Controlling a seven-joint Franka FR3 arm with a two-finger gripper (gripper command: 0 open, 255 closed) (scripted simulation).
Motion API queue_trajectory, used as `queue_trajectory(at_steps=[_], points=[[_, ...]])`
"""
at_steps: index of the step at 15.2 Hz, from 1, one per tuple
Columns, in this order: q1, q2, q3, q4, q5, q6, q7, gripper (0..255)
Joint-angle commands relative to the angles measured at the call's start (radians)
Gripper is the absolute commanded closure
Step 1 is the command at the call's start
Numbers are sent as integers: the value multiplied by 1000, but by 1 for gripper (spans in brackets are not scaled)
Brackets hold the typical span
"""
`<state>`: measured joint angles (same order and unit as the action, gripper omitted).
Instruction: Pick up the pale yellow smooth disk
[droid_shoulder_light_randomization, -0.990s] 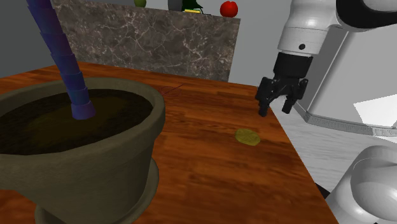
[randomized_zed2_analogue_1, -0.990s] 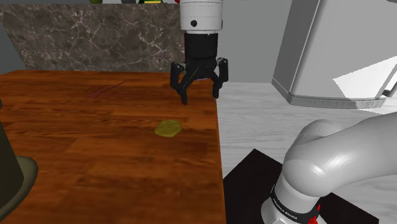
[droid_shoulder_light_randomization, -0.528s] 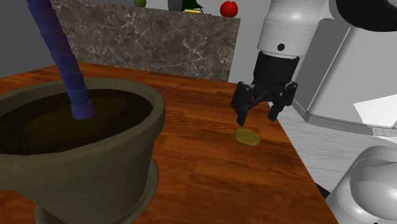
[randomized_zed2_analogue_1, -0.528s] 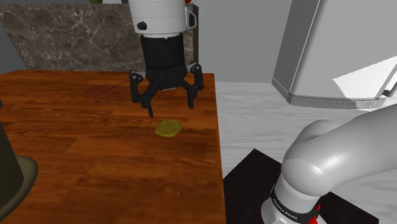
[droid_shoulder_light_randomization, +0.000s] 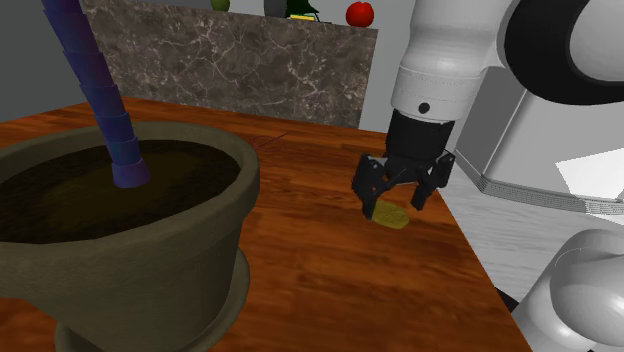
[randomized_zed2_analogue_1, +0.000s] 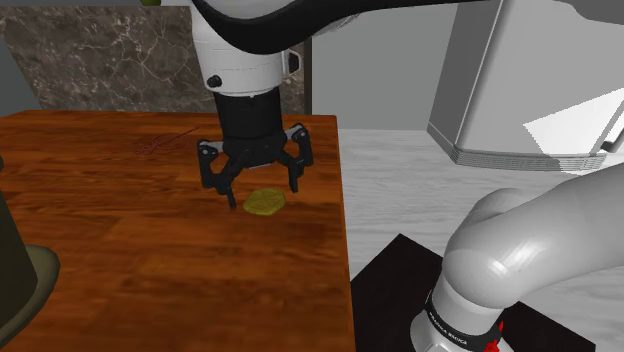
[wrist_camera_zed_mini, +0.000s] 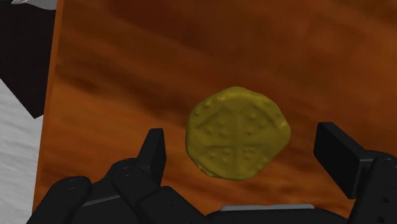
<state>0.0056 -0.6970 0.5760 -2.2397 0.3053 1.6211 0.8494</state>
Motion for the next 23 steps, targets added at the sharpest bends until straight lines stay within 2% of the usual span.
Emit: queue_trajectory(at_steps=[1, 2, 3, 12, 23], points=[[2, -2, 5, -17, 4, 16, 0, 0], [2, -2, 5, -17, 4, 16, 0, 0], [1, -1, 4, -16, 3, 15, 0, 255], [2, -2, 5, -17, 4, 16, 0, 255], [-16, 32, -24, 150, -28, -119, 9, 255]])
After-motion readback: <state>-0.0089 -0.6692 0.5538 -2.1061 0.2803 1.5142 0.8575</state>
